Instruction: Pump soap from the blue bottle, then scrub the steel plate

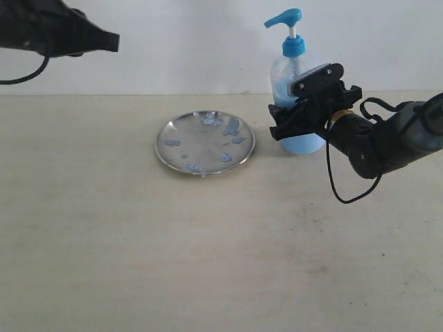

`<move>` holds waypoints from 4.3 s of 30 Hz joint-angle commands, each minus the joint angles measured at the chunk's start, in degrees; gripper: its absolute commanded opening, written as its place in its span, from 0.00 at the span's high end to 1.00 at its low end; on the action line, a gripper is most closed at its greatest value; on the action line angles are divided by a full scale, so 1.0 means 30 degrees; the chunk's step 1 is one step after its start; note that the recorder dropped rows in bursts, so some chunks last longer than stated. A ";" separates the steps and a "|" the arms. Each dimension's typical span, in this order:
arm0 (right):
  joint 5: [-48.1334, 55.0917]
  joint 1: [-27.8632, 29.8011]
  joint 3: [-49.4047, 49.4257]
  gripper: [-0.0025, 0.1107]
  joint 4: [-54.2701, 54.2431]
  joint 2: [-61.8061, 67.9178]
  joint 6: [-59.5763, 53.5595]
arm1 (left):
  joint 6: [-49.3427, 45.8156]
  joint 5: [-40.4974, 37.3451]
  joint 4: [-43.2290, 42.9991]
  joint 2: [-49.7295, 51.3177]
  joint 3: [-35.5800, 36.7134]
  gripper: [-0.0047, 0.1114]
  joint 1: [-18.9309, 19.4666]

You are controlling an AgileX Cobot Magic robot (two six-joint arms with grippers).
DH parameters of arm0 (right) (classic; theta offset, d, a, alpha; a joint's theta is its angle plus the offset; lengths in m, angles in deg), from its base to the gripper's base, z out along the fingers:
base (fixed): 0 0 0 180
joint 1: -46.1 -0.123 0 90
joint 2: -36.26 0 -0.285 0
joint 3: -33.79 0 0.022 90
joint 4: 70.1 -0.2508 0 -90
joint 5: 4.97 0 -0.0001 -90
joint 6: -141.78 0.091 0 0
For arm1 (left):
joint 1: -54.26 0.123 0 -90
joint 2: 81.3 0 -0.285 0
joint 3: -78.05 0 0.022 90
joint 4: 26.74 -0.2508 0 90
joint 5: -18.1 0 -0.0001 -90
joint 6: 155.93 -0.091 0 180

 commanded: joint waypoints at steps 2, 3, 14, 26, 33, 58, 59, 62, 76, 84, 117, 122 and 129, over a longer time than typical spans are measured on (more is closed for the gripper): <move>0.0818 -0.0052 -0.0740 0.98 0.0187 -0.0007 -0.0108 | -0.1869 -0.0643 0.0314 0.2132 -0.3378 0.92 -0.0968; 0.1088 -0.0076 -0.0824 0.98 0.0187 -0.0007 -0.0093 | -0.2305 -0.1021 0.0359 0.2472 -0.4016 0.92 -0.1043; 0.0799 -0.0757 -0.0826 0.98 -0.0117 0.0608 0.0205 | -0.7166 -0.2348 0.5481 0.5967 -0.9256 0.92 -0.1758; 0.0541 -0.0757 -0.0826 0.98 -0.0610 0.1281 -0.0068 | -1.4011 -0.4929 1.3301 0.9228 -1.2694 0.92 -0.1982; 0.0455 -0.0757 -0.0826 0.98 -0.0575 0.1281 -0.1709 | -1.7588 -0.4991 1.3301 0.9368 -1.2704 0.92 -0.3034; 0.0858 -0.0757 -0.0826 0.98 -0.0610 0.1281 -0.2221 | -1.6543 -0.6453 1.3589 0.5615 -1.0865 0.92 -0.3653; 0.0858 -0.0757 -0.0826 0.98 -0.0610 0.1281 -0.2221 | -1.6543 -0.6502 1.3628 0.5604 -1.0739 0.92 -0.3940; 0.0899 -0.0757 -0.0826 0.98 -0.0610 0.1281 -0.2280 | -1.7037 -0.5187 1.3560 0.6051 -1.0701 0.92 -0.5195; 0.0941 -0.0757 -0.0826 0.98 -0.0610 0.1281 -0.2245 | -1.7588 0.4039 1.3591 0.7906 -1.0701 0.92 -0.7810; 0.1011 -0.0757 -0.0826 0.98 -0.0639 0.1281 -0.2282 | -1.7694 0.3677 1.3461 0.9037 -1.0701 0.92 -0.7844; 0.1392 -0.0757 -0.0826 0.98 -0.0201 0.1281 -0.2410 | -1.6977 0.4936 1.2932 1.0562 -1.2720 0.92 -0.7844; 0.1392 -0.0757 -0.0826 0.98 -0.0203 0.1281 -0.2212 | -1.6977 0.4523 1.3127 1.0743 -1.2720 0.92 -0.7844; 0.1432 -0.0757 -0.0826 0.98 -0.0203 0.1281 -0.2212 | -1.6744 0.4522 1.3673 1.1528 -1.2720 0.92 -0.7844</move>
